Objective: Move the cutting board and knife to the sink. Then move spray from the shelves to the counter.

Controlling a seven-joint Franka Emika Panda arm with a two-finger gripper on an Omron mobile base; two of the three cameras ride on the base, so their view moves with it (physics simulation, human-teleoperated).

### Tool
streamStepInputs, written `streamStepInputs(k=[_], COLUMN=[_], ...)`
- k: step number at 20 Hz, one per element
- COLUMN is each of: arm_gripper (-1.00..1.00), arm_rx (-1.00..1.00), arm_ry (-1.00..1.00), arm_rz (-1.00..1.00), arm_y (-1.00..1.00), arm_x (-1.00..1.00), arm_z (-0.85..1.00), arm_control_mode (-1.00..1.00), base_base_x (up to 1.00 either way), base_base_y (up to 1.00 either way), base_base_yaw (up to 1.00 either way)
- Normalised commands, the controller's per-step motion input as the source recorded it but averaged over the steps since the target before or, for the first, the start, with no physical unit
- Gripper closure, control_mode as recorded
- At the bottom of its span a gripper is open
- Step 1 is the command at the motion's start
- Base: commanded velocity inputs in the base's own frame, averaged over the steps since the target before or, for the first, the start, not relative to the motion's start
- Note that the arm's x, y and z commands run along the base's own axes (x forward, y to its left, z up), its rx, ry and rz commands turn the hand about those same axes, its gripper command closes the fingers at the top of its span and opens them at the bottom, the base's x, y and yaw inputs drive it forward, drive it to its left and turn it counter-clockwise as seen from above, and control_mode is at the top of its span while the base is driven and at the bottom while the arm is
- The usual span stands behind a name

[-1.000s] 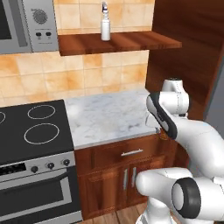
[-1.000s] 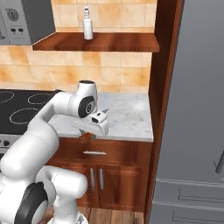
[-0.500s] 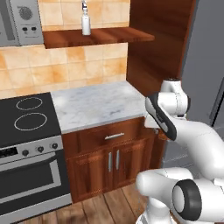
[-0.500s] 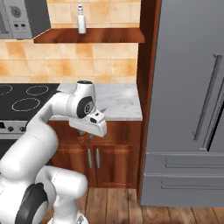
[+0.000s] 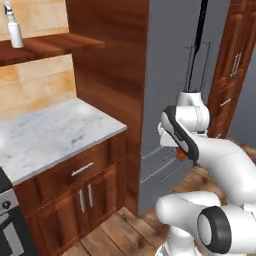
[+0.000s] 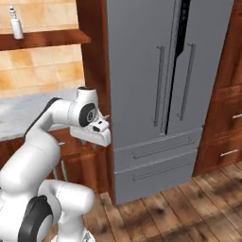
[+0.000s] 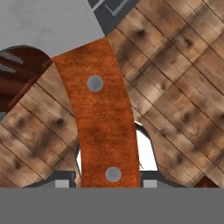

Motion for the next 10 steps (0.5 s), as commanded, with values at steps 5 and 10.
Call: streamStepInputs(k=[5, 10], arm_gripper=[1.00, 1.00], arm_rx=[0.00, 0.00], arm_ry=[0.00, 0.00], arm_rz=[0.00, 0.00], arm_y=[0.00, 0.00], arm_x=[0.00, 0.00], arm_z=[0.00, 0.00], arm_control_mode=[1.00, 1.00], base_base_x=[-0.07, -0.02], base_base_y=[0.05, 0.02], base_base_yaw=[-0.74, -0.79])
